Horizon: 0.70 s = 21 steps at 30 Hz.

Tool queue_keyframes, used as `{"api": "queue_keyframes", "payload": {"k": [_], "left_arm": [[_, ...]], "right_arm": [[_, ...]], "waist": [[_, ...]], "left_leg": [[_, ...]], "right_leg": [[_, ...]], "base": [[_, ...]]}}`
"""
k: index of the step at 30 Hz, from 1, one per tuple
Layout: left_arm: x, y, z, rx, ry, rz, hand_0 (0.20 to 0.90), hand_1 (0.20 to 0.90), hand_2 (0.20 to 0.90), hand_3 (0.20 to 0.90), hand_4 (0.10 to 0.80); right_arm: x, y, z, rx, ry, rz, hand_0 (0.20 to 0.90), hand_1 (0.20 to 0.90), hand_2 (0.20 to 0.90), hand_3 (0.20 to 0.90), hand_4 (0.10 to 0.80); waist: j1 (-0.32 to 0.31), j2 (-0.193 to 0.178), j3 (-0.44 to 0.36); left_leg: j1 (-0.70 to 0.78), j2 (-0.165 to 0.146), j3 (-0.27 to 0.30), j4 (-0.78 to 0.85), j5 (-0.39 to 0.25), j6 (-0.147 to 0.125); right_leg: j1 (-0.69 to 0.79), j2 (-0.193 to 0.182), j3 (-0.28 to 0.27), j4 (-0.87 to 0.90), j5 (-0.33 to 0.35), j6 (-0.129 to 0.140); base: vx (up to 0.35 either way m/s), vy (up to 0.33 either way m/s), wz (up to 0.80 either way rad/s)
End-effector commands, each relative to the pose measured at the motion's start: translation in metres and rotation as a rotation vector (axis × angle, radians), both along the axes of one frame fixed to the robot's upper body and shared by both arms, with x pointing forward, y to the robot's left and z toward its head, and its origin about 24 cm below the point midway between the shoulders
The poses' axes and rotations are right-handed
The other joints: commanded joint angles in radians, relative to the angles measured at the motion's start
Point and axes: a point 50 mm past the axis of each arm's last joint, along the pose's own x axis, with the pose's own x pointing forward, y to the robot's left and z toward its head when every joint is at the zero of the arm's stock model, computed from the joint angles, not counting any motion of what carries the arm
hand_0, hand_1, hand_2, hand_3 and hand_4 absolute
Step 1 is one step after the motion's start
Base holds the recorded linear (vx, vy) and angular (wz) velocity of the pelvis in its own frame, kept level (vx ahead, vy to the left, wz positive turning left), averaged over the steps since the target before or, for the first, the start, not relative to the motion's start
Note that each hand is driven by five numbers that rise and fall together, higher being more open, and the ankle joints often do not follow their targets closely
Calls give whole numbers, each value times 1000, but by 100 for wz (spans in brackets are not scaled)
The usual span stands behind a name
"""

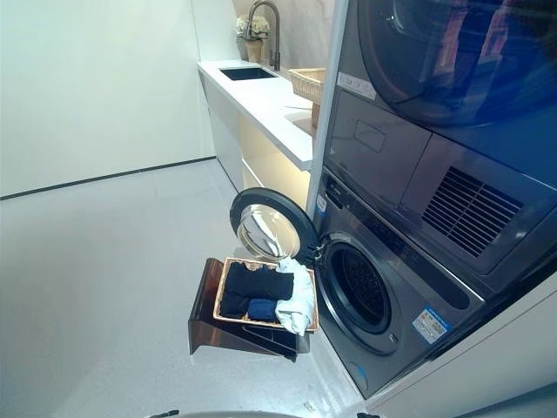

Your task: Pick up the clothes and place them into the washing machine

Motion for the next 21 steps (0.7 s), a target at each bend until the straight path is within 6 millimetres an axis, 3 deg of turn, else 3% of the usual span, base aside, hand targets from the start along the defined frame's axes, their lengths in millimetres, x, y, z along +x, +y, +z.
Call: {"api": "queue_keyframes", "payload": {"k": [1, 21], "left_arm": [[40, -24, 1, -58, -95, -26, 900, 900, 900, 900, 800], [38, -28, 0, -75, -86, -19, 900, 900, 900, 900, 800]], "right_arm": [[21, -5, 4, -23, -39, 27, 900, 900, 900, 900, 800], [24, -3, 4, -35, -26, 112, 900, 900, 900, 900, 800]], "waist": [[14, 24, 34], [18, 27, 41]], "left_leg": [[21, -58, -33, -2, -63, -17], [13, -60, -36, -2, -58, -15]], "right_leg": [[-1, 51, -30, 32, 13, -5], [-10, 49, -32, 36, 15, -5]], "base": [[0, 0, 0], [0, 0, 0]]}}
